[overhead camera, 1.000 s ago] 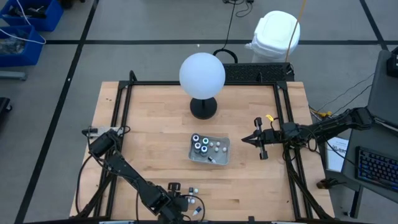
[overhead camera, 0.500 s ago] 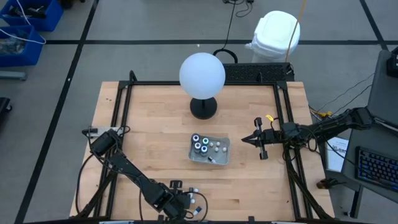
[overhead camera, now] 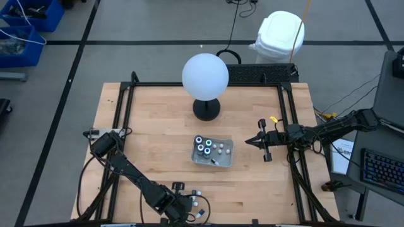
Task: Pick & Place food coloring
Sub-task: Put the small orange food coloring bottle into the gray bin
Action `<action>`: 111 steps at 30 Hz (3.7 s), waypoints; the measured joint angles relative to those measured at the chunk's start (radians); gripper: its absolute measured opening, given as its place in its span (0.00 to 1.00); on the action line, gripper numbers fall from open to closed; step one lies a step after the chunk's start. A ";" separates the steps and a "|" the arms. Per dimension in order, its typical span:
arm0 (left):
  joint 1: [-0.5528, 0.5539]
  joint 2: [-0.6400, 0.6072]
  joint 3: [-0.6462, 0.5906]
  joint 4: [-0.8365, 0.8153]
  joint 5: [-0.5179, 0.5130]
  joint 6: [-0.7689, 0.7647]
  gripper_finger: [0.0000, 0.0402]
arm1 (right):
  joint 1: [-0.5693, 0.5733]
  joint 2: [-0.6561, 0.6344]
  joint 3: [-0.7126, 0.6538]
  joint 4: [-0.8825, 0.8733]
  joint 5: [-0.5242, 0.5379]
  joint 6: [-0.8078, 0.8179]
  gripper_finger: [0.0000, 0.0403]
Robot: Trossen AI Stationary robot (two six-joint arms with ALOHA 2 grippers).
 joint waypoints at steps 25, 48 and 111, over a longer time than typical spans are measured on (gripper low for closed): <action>0.066 -1.080 -0.639 0.190 -0.459 0.384 0.16 | 0.000 0.000 0.000 -0.005 -0.002 -0.005 0.00; 0.374 -1.226 -0.944 0.571 -0.335 0.477 0.16 | -0.001 0.001 -0.016 0.014 -0.001 -0.173 0.00; 0.614 0.209 0.410 -0.049 0.077 0.720 0.16 | -0.001 0.001 -0.022 0.029 0.001 -0.198 0.00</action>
